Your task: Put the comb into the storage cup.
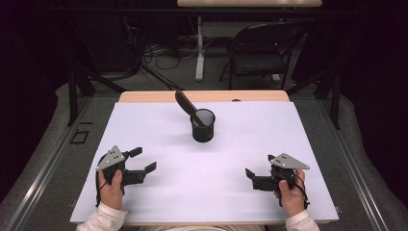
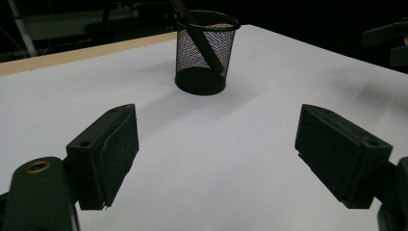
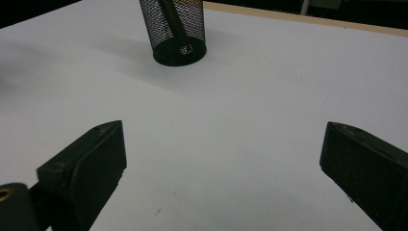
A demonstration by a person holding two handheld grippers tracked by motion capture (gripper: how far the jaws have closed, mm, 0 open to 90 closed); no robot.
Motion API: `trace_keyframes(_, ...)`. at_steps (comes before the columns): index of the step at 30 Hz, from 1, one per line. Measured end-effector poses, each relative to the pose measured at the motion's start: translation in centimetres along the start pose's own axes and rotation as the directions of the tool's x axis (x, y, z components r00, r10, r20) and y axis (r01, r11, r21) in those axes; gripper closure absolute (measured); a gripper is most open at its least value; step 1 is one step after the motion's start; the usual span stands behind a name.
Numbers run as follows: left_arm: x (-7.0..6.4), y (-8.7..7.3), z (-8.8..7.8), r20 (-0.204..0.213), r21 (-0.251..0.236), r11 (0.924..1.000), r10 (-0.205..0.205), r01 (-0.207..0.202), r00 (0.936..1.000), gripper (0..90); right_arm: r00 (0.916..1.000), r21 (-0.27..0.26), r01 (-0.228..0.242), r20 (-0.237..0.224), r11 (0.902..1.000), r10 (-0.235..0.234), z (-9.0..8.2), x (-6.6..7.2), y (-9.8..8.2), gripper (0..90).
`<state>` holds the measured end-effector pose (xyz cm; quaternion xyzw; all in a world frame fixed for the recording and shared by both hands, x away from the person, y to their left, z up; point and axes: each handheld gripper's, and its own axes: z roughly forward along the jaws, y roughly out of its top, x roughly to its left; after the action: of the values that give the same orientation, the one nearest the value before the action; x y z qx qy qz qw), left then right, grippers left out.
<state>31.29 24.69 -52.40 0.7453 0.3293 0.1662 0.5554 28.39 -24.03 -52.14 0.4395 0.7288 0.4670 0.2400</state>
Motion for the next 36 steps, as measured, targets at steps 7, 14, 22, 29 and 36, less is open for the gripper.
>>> trace_keyframes(7,0.3,-0.4,0.2,0.003,0.007,0.9999,-0.011,0.011,0.9999,15.9,0.9999,0.005,-0.004,0.01,1.0,0.004,0.2,-0.5,-0.4,3.7)
trace_keyframes(14,0.4,-0.6,0.4,0.005,0.007,0.9999,-0.015,0.015,0.9999,15.9,0.9999,0.016,-0.005,0.016,0.9999,0.005,0.3,-0.6,-0.6,3.8)
trace_keyframes(22,0.4,-0.7,0.6,0.004,0.013,0.9998,-0.014,0.014,0.9999,15.9,0.9997,0.03,-0.008,0.024,0.9995,0.007,0.6,-0.8,-0.9,4.0)
trace_keyframes(29,0.4,-0.8,0.6,0.003,0.013,0.9998,-0.017,0.017,0.9999,15.9,0.9995,0.041,-0.011,0.03,0.9991,0.01,0.6,-1.0,-0.9,4.2)
trace_keyframes(36,0.5,-0.8,0.7,0.0,0.016,0.9996,-0.024,0.024,0.9997,15.9,0.999,0.04,-0.022,0.039,0.999,0.021,0.6,-1.3,-1.0,4.4)
